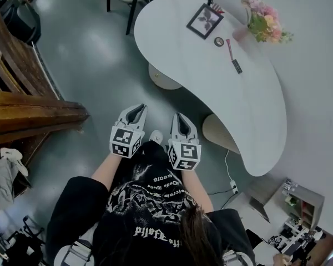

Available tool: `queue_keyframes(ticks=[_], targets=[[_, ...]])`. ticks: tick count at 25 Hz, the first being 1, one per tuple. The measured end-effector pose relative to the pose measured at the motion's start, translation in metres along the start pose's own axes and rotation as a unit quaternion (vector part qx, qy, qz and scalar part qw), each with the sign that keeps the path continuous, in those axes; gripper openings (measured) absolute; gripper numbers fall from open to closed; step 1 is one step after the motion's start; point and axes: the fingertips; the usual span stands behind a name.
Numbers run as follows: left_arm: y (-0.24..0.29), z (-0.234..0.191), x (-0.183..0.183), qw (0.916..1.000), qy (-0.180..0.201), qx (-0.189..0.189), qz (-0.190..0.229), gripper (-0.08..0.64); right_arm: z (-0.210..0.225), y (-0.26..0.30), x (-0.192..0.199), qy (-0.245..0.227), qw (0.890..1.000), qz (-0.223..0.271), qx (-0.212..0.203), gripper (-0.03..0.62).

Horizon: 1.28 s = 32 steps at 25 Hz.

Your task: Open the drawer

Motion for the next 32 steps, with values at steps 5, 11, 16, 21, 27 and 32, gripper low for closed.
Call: queue_keyframes(ticks=[5, 11, 16, 21, 27, 32], targets=[[0.004, -0.015, 0.0, 0.9999, 0.014, 0.008, -0.002, 0.034, -0.007, 0.011, 0.001, 0.008, 1.0, 0.001, 0.019, 0.028], [0.02, -0.021, 0.013, 0.998, 0.021, 0.045, -0.038, 0.034, -0.01, 0.027, 0.005, 0.013, 0.999, -0.002, 0.032, 0.028], [0.034, -0.029, 0.014, 0.9977, 0.036, 0.047, -0.034, 0.034, -0.01, 0.04, 0.012, 0.014, 0.999, -0.003, 0.039, 0.028], [0.049, -0.039, 0.013, 0.9985, 0.029, 0.041, -0.021, 0.034, -0.013, 0.053, 0.025, 0.022, 0.999, -0.009, 0.044, 0.028], [0.078, -0.055, 0.023, 0.999, 0.028, 0.033, -0.015, 0.035, -0.008, 0.079, 0.043, 0.026, 0.999, -0.017, 0.044, 0.028], [0.097, -0.069, 0.03, 0.9988, 0.022, 0.043, -0.012, 0.096, -0.007, 0.101, 0.049, 0.019, 0.999, -0.011, 0.044, 0.028]])
Point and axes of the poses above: the fingertips, and each gripper's own axes: y forward along the fingers, z to its right, x out of its underside, and after that the axes turned 3 degrees about -y, right-handed
